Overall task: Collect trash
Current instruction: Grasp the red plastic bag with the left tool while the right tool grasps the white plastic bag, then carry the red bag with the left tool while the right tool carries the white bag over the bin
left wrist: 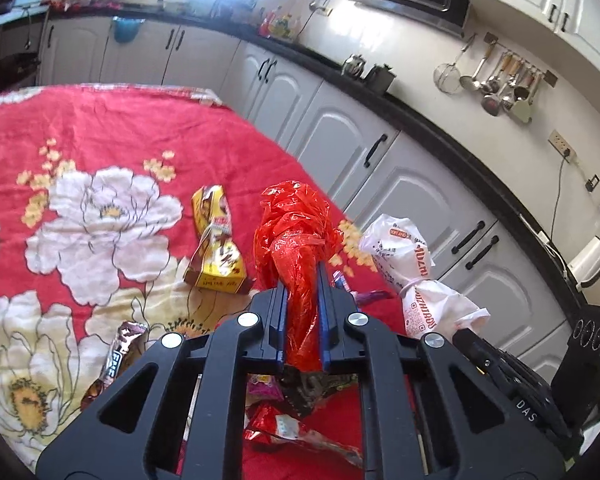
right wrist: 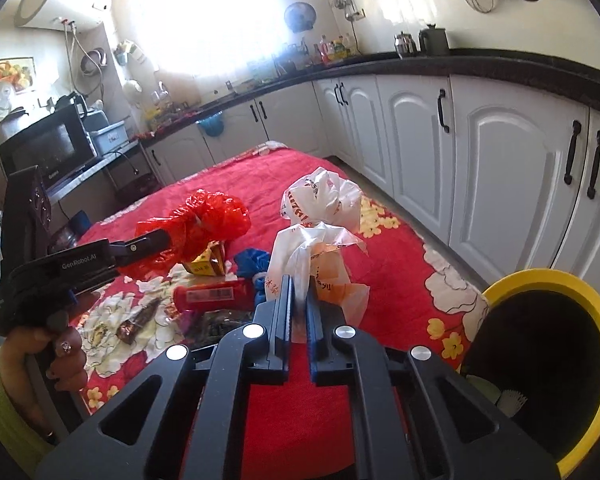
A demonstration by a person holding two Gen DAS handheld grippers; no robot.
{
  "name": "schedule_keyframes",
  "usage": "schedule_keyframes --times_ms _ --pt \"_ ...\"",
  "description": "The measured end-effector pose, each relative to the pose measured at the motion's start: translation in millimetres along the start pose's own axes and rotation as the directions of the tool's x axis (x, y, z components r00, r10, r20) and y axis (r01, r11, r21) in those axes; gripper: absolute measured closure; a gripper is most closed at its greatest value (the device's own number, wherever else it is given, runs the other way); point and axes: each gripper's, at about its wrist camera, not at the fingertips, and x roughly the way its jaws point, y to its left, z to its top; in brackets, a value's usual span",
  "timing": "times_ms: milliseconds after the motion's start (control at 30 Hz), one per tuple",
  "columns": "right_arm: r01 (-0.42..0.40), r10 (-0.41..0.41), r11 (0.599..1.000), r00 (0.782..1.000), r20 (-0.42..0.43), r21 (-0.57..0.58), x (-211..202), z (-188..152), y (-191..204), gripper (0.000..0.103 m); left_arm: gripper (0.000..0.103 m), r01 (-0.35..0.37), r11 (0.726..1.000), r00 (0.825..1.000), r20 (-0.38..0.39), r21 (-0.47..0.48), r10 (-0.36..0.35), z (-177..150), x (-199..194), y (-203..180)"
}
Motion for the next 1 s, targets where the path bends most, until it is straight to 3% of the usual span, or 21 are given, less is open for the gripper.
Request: schedule_keyframes --times_ms 367,1000 --pt "0.018 -0.017 1.000 0.997 0.079 -0.010 -38 4 -1 0.097 0.096 0.053 0.997 0.998 0.039 0.063 -0.056 1 -23 -34" --pt "0.106 -0.112 0.993 0.985 0.134 0.052 -100 -13 -45 0.097 0.096 0.136 0.965 0.991 -0.013 0.225 -0.137 -28 -21 -115"
